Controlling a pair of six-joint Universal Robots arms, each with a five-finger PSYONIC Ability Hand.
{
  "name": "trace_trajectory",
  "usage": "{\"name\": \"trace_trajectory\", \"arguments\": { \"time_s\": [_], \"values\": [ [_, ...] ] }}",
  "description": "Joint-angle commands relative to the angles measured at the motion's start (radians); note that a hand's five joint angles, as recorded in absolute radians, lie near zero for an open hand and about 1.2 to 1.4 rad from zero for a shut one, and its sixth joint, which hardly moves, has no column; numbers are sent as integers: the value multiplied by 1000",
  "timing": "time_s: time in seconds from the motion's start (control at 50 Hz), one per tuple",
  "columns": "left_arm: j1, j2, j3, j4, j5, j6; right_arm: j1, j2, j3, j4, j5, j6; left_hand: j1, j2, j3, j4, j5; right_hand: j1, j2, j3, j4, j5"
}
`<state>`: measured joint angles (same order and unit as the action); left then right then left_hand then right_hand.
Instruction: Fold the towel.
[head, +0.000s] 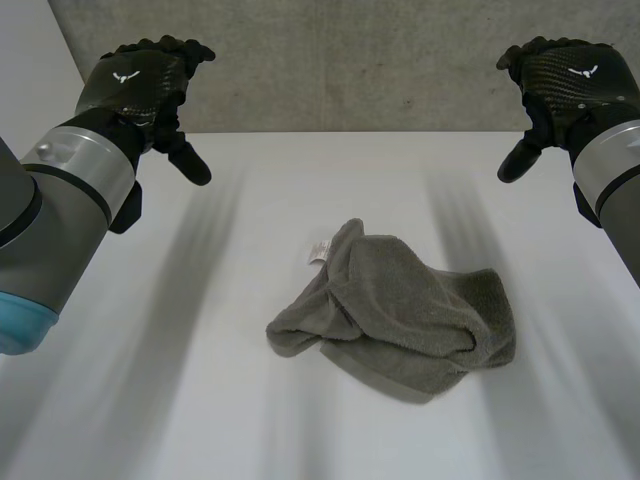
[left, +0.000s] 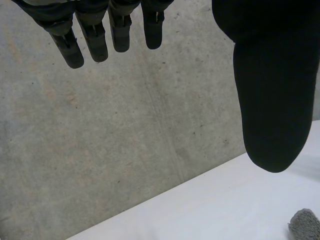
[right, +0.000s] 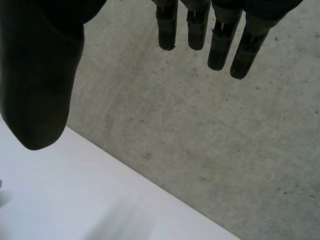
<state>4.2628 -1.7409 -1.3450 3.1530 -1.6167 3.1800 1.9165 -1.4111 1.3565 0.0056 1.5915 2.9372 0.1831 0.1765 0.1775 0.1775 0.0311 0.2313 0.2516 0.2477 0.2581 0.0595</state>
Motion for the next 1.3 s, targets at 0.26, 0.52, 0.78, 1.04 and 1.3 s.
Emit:
{"name": "trace_trajectory", "arguments": {
  "time_s": [0.26,0.52,0.78,1.04,1.3],
  "values": [
    [-4,4,-28,24,9,-2,6,4,-5,27,-62,-47,16,22,21,21,-7,-57,-77,-73,-84,-60],
    [-29,-198,-16,79,277,14,1,87,18,252,-242,-297,27,34,33,33,5,-57,-77,-73,-84,-60],
    [-145,-525,78,73,354,259,-56,207,237,235,-304,-191,68,75,74,74,46,-57,-77,-73,-84,-60],
    [-201,-577,156,100,287,370,-56,176,188,-22,-304,-72,1213,1220,1219,1219,1191,1165,1145,1149,1138,1162],
    [-120,-189,141,664,-61,284,-45,-29,200,-799,-242,46,1213,1220,1219,1219,1191,1165,1145,1149,1138,1162]
  ]
}}
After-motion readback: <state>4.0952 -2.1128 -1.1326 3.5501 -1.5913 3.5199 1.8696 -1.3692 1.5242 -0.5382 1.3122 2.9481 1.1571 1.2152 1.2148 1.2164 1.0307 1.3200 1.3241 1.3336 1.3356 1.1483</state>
